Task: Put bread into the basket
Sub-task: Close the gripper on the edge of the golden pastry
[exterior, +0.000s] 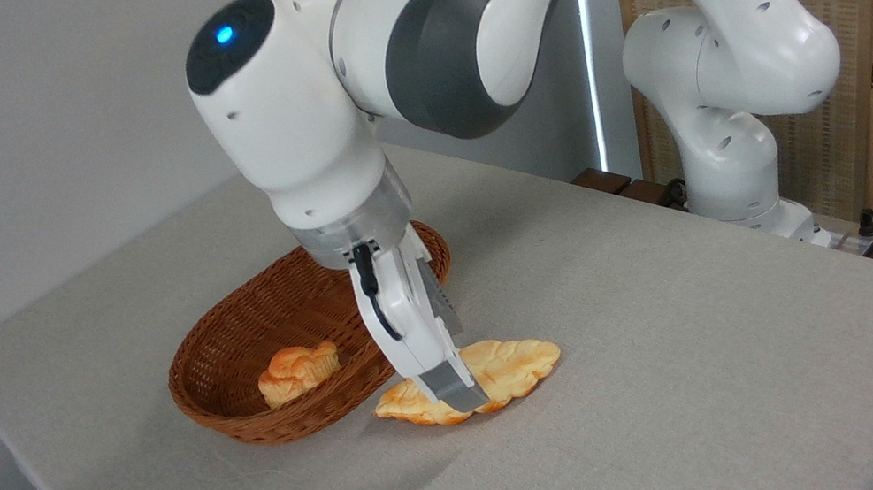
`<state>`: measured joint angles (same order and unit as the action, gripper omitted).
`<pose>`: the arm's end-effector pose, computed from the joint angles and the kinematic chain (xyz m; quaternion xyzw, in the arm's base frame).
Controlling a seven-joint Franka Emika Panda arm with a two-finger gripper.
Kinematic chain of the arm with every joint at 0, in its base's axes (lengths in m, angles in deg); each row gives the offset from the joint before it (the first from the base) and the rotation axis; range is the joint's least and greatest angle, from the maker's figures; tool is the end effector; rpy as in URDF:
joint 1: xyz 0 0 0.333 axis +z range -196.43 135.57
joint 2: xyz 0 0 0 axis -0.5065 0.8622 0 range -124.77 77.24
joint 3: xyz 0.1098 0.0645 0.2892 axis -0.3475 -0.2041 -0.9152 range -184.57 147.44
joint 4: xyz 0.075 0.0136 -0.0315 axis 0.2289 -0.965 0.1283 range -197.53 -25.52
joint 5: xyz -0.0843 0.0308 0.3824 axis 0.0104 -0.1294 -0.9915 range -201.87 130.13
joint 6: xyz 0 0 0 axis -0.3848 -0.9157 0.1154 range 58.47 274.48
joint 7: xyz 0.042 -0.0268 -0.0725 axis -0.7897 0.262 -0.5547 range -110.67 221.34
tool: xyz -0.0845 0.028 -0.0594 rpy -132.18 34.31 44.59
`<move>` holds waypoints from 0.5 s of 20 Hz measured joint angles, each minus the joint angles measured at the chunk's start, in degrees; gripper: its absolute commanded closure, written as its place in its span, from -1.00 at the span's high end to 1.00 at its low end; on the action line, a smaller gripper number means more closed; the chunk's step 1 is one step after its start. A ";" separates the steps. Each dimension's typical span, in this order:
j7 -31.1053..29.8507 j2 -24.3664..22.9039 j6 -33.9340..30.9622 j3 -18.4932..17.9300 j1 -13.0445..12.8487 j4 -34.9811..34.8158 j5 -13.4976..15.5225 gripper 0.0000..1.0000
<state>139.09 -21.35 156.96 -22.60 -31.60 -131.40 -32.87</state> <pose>0.5396 0.0216 0.4501 0.7589 -0.6379 -0.0774 0.1056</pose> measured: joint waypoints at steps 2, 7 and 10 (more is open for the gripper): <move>1.24 0.00 -0.06 0.00 0.00 -1.18 0.00 1.00; 1.64 -0.30 -0.06 0.05 0.00 -3.43 0.00 1.00; 1.65 -0.36 -0.06 0.19 -0.02 -4.93 0.00 1.00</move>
<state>140.74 -21.71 156.90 -22.41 -31.62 -136.32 -32.87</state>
